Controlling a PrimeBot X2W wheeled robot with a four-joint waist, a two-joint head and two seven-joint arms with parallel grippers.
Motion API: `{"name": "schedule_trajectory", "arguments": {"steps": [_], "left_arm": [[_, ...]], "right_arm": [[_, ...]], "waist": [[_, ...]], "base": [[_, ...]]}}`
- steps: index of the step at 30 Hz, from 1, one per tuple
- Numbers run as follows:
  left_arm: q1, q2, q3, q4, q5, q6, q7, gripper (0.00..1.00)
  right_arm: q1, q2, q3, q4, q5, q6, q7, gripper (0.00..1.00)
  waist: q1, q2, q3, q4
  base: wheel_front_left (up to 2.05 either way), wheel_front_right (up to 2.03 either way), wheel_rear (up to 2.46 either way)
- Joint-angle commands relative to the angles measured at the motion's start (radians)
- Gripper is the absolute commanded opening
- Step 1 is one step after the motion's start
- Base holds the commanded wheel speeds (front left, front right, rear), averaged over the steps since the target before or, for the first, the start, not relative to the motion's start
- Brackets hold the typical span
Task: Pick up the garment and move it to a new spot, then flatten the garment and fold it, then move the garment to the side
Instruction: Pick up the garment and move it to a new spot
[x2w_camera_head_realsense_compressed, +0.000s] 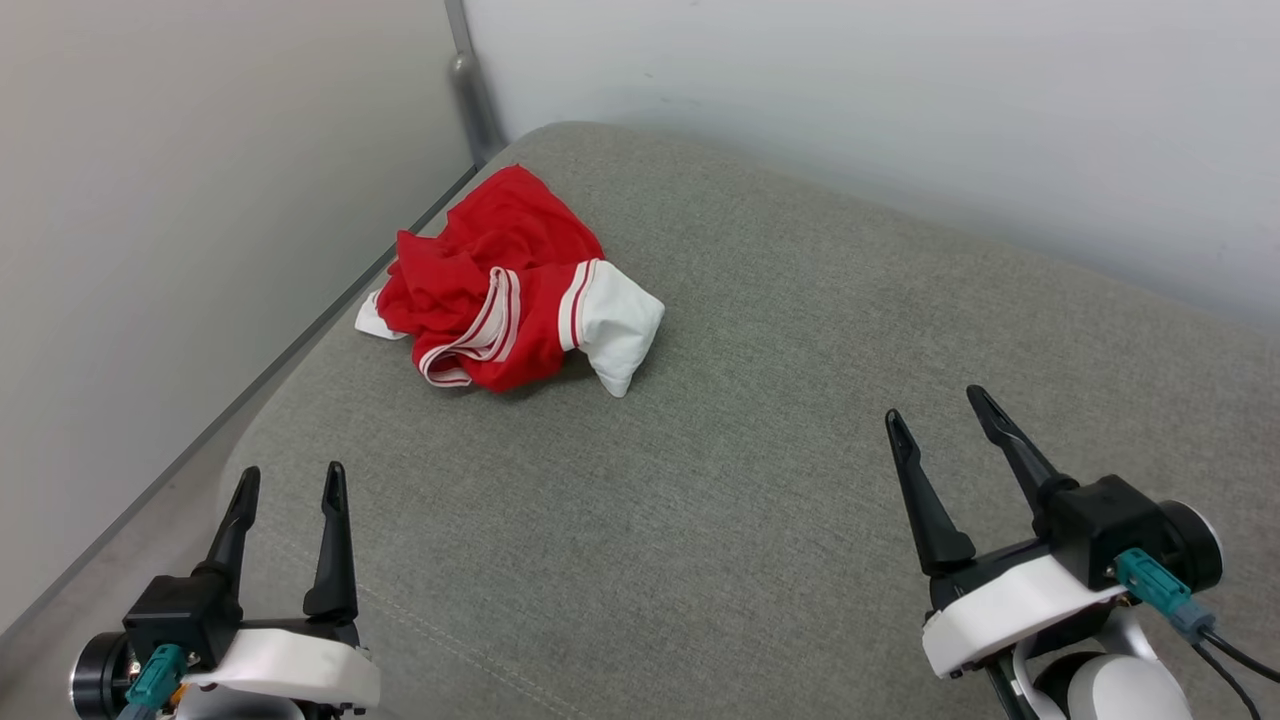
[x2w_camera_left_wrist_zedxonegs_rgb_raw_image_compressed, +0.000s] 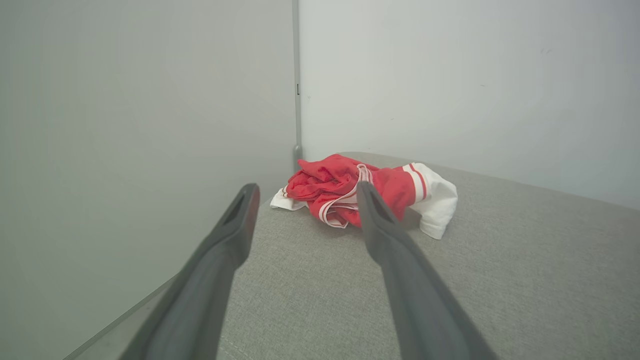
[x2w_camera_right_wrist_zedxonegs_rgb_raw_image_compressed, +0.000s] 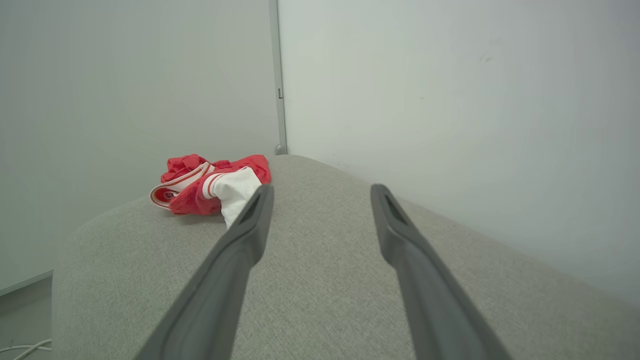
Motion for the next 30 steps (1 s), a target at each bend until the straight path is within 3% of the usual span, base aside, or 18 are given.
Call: {"name": "schedule_trajectory", "arguments": {"steps": [1, 12, 18, 23, 30], "left_arm": [[-0.002, -0.001, 0.003, -0.003, 0.011, -0.003, -0.003, 1.00], [-0.181, 0.039, -0.049, 0.083, -0.005, -0.012, -0.003, 1.00], [-0.381, 0.110, -0.057, 0.181, -0.096, -0.015, 0.034, 1.00], [-0.545, 0.203, -0.067, 0.242, -0.198, -0.015, 0.157, 1.00], [-0.689, 0.366, -0.125, 0.358, -0.314, -0.015, 0.451, 1.00]], "right_arm": [[-0.013, 0.000, 0.001, 0.003, -0.001, -0.001, 0.001, 1.00], [0.011, 0.000, -0.052, -0.047, -0.024, -0.001, 0.019, 1.00], [-0.027, -0.001, -0.045, -0.094, -0.037, -0.001, 0.043, 1.00], [-0.069, -0.001, -0.045, -0.115, -0.046, 0.000, 0.040, 1.00], [-0.118, 0.000, -0.053, -0.115, -0.043, 0.000, 0.018, 1.00]], "waist": [[0.0000, 0.0000, 0.003, 0.000], [0.0000, 0.0000, 0.060, -0.007], [0.0000, 0.0000, 0.158, -0.096], [0.0000, 0.0000, 0.240, -0.174], [0.0000, 0.0000, 0.338, -0.260]], "base": [[0.00, 0.00, 0.00], [0.00, 0.00, 0.00], [0.00, 0.00, 0.00], [0.00, 0.00, 0.00], [0.00, 0.00, 0.00]]}}
